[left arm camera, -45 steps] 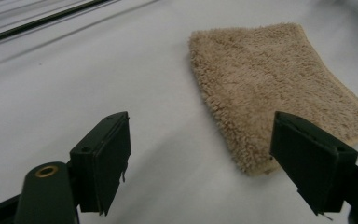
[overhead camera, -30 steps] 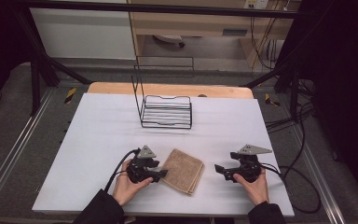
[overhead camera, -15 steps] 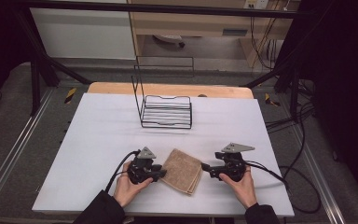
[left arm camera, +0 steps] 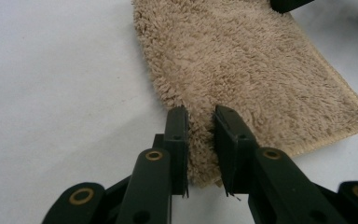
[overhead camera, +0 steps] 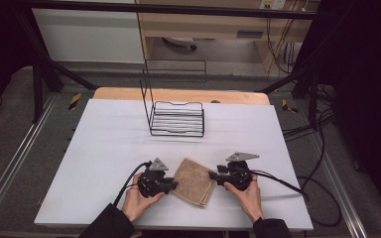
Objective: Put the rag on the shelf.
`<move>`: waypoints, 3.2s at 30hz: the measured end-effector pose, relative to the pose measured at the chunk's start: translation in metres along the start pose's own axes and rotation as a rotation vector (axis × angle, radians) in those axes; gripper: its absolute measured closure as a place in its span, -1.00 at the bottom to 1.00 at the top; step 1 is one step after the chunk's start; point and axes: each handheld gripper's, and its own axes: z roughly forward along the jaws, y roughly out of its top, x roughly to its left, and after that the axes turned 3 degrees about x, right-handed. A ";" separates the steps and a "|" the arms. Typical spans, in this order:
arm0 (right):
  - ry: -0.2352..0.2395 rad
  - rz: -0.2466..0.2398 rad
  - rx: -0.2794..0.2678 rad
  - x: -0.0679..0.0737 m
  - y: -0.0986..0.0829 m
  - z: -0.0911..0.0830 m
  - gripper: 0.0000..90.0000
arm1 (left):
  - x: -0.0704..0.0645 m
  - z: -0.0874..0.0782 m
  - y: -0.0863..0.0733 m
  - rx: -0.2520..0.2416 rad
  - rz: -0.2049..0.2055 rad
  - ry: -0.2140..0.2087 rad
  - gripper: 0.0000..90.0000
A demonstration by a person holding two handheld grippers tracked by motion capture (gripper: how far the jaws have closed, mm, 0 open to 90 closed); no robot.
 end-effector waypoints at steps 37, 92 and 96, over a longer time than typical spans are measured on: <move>0.037 -0.109 0.007 0.010 0.027 0.025 0.89 | -0.012 -0.014 -0.009 -0.012 -0.058 0.039 0.88; 0.014 -0.006 -0.056 -0.015 -0.008 -0.024 -0.90 | 0.043 0.021 0.040 -0.028 -0.081 0.061 0.63; 0.012 -0.005 -0.057 -0.015 -0.008 -0.024 -0.91 | 0.042 0.022 0.040 -0.029 -0.089 0.057 0.73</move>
